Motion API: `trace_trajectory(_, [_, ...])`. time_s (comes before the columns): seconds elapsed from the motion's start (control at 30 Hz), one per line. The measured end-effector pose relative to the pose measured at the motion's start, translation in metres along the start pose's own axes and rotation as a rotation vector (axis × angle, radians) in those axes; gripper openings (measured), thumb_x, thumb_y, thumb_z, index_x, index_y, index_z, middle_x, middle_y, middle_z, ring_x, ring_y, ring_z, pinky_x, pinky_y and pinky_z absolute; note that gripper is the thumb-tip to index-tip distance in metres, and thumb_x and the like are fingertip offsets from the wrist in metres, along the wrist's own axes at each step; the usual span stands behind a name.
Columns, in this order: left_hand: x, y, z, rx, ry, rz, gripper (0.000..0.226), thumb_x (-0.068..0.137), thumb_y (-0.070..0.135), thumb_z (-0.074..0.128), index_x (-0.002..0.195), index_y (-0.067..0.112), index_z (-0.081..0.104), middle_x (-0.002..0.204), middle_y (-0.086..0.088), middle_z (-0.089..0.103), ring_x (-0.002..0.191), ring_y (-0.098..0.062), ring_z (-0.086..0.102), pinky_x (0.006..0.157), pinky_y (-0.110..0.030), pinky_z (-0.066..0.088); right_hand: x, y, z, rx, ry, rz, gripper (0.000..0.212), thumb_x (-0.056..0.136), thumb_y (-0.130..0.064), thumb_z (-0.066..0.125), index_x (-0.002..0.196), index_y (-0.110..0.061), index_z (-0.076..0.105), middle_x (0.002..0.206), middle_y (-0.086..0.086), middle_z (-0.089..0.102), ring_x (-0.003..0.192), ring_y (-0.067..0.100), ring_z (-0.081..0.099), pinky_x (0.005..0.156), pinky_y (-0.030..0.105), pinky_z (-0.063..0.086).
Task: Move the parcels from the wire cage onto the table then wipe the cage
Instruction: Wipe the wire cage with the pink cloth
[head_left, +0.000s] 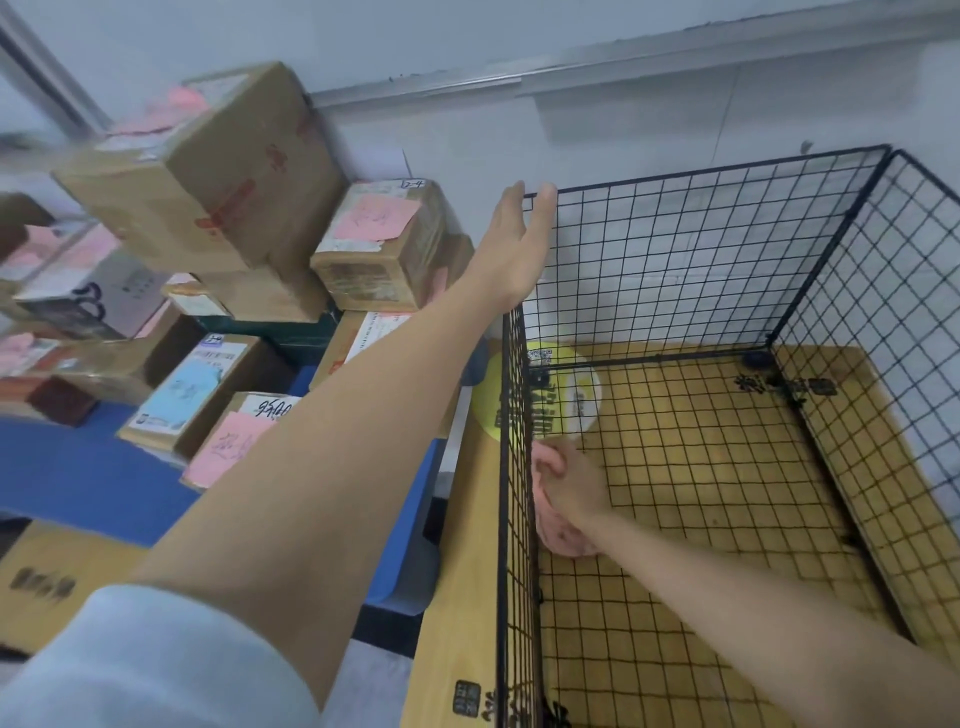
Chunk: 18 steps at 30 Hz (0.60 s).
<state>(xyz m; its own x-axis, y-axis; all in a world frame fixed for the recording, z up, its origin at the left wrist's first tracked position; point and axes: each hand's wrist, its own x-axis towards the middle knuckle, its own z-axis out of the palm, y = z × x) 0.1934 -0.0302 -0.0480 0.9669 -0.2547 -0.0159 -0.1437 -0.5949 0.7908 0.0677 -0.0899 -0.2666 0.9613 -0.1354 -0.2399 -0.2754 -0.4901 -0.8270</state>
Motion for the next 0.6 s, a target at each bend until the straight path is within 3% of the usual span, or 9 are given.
trace_trajectory(0.1, [0.001,-0.001,0.001,0.012,0.000,0.003,0.068,0.098,0.058,0.015,0.153,0.019,0.005,0.160,0.002,0.008,0.146,-0.016,0.010,0.119,-0.039,0.009,0.001,-0.002,0.000,-0.039,-0.015,0.031,0.019,0.097,-0.019,0.047,0.113,-0.021,0.057,0.097,-0.006,0.062,0.086,0.010,0.061,0.060,0.012,0.043])
trace_trajectory(0.17, [0.002,0.000,0.001,0.022,0.006,-0.001,0.068,0.098,0.058,0.015,0.153,0.019,0.005,0.160,0.001,0.008,0.146,-0.017,0.010,0.119,-0.039,0.009,0.002,-0.008,-0.003,-0.013,-0.035,0.080,0.017,0.099,-0.021,0.045,0.110,-0.021,0.058,0.098,-0.006,0.061,0.087,0.013,0.061,0.059,0.012,0.040])
trace_trajectory(0.3, [0.001,0.000,0.002,0.034,0.016,0.004,0.069,0.097,0.058,0.016,0.153,0.018,0.006,0.160,-0.001,0.010,0.146,-0.019,0.013,0.118,-0.040,0.011,-0.010,-0.026,-0.017,0.238,-0.022,0.166,0.016,0.098,-0.022,0.045,0.106,-0.022,0.059,0.104,-0.006,0.061,0.104,0.016,0.058,0.090,0.029,0.046])
trace_trajectory(0.43, [-0.004,0.003,0.001,0.113,0.043,0.015,0.064,0.099,0.053,0.018,0.150,0.014,0.017,0.156,-0.004,0.022,0.141,-0.019,0.025,0.113,-0.033,0.018,-0.038,-0.064,-0.052,0.510,-0.050,0.143,0.022,0.093,-0.028,0.058,0.115,-0.027,0.059,0.098,-0.014,0.058,0.100,0.012,0.054,0.092,0.033,0.044])
trace_trajectory(0.5, [-0.009,0.006,0.000,0.171,0.045,0.015,0.063,0.100,0.051,0.019,0.148,0.011,0.023,0.152,-0.006,0.030,0.137,-0.020,0.032,0.109,-0.031,0.023,-0.052,-0.088,-0.070,0.578,-0.074,0.088,0.027,0.087,-0.025,0.065,0.113,-0.031,0.058,0.099,-0.013,0.060,0.095,0.010,0.057,0.089,0.033,0.048])
trace_trajectory(0.6, [-0.021,0.010,0.003,0.145,0.022,-0.011,0.063,0.100,0.050,0.022,0.148,0.009,0.021,0.153,-0.007,0.026,0.139,-0.021,0.029,0.111,-0.032,0.021,-0.075,-0.118,-0.090,0.634,-0.102,0.001,0.035,0.084,-0.016,0.070,0.111,-0.031,0.055,0.095,-0.009,0.059,0.084,0.010,0.061,0.070,0.026,0.055])
